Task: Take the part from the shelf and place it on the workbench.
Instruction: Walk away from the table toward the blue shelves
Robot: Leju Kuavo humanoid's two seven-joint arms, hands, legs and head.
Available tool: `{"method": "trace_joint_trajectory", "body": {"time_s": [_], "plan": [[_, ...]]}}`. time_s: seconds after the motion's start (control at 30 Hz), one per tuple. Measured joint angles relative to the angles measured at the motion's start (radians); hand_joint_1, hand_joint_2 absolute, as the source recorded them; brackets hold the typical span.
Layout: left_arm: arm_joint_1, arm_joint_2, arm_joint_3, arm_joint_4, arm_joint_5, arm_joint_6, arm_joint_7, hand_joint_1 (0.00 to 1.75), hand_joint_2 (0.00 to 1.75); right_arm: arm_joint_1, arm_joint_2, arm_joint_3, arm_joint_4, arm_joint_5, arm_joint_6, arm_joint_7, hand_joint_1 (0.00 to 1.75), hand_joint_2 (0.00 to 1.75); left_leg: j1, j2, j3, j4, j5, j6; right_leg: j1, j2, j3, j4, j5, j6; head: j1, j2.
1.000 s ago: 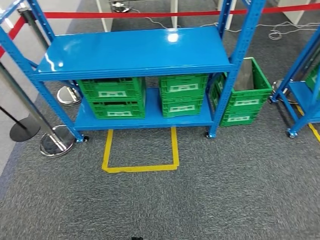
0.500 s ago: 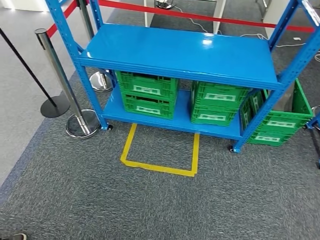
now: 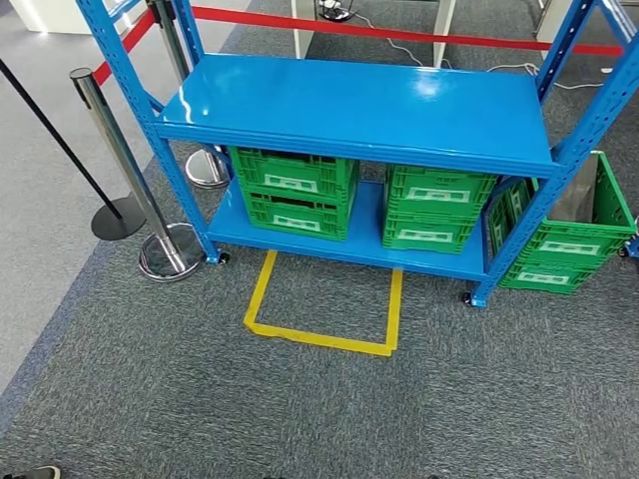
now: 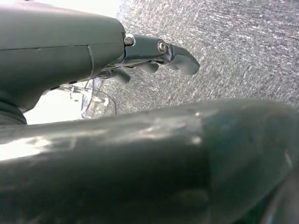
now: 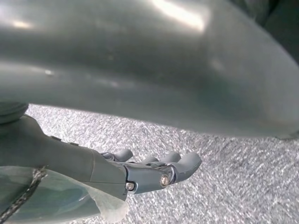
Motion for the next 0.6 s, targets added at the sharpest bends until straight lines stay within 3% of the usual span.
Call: {"method": "trace_joint_trajectory", "body": {"time_s": [0.03,0.1,0.17,0.23,0.33,0.4,0.47,0.5,0.53,0.6], "plan": [[0.001,0.000,0.000,0.000,-0.001,0.002,0.000,0.00,0.00,0.000,0.000,0.000,0.000,0.000,0.000,-0.001,0.00,0.00,0.001,0.000,0.008,-0.020,0.024,0.001,0.000,0.000,0.003,0.000,-0.002,0.001,0.000,0.000],[0.001,0.000,0.000,0.000,-0.005,0.004,0.000,0.00,0.00,0.000,0.000,0.000,0.000,0.000,0.000,-0.006,0.00,0.00,0.000,0.004,0.065,-0.142,0.096,0.010,0.000,0.000,0.010,0.000,-0.007,0.005,0.000,0.000],[-0.001,0.000,0.000,0.000,-0.008,0.005,0.000,0.00,0.00,-0.001,0.000,-0.001,0.000,0.000,-0.001,-0.011,0.00,0.00,-0.006,0.011,0.113,-0.246,0.126,0.021,0.003,-0.001,0.013,0.001,-0.012,0.013,0.000,0.000],[-0.002,0.001,0.000,0.000,-0.009,0.006,0.000,0.00,0.00,-0.003,0.000,-0.003,0.000,0.000,-0.001,-0.013,0.00,0.00,-0.010,0.014,0.123,-0.273,0.116,0.029,0.005,-0.003,0.013,-0.001,-0.015,0.024,0.002,0.000],[0.000,0.001,0.001,0.000,-0.010,0.010,0.000,0.00,0.00,-0.005,-0.001,-0.006,0.000,0.001,-0.001,-0.014,0.00,0.00,-0.004,0.009,0.137,-0.291,0.115,0.040,0.004,-0.003,0.006,0.015,-0.030,0.039,0.004,0.000],[-0.001,-0.001,0.001,0.000,-0.011,0.011,0.000,0.00,0.00,-0.007,-0.002,-0.007,0.000,0.001,0.000,-0.014,0.00,0.00,-0.002,0.008,0.148,-0.300,0.113,0.049,0.004,0.001,-0.046,0.110,-0.072,0.045,0.008,0.000],[-0.002,-0.004,0.001,0.000,-0.011,0.011,0.000,0.00,0.00,-0.006,-0.002,-0.009,0.000,0.002,0.001,-0.014,0.00,0.00,-0.003,0.008,0.154,-0.300,0.106,0.055,0.004,0.004,-0.125,0.235,-0.110,0.048,0.010,0.000],[0.000,-0.005,0.001,0.000,-0.012,0.012,0.001,0.00,0.00,-0.004,-0.002,-0.011,0.000,0.002,0.000,-0.014,0.00,0.00,-0.003,0.006,0.159,-0.300,0.101,0.056,0.004,0.004,-0.150,0.265,-0.106,0.049,0.010,0.000],[0.001,-0.005,0.001,0.000,-0.012,0.012,0.001,0.00,0.00,-0.002,-0.003,-0.012,0.000,0.002,0.000,-0.014,0.00,0.00,-0.003,0.005,0.167,-0.299,0.095,0.055,0.003,0.004,-0.158,0.258,-0.082,0.050,0.011,0.000],[0.004,-0.006,0.002,0.000,-0.012,0.013,0.001,0.00,0.00,0.000,-0.003,-0.015,0.000,0.002,0.000,-0.014,0.00,0.00,-0.001,0.001,0.187,-0.299,0.079,0.049,0.000,0.003,-0.121,0.150,0.003,0.051,0.011,0.000]]}}
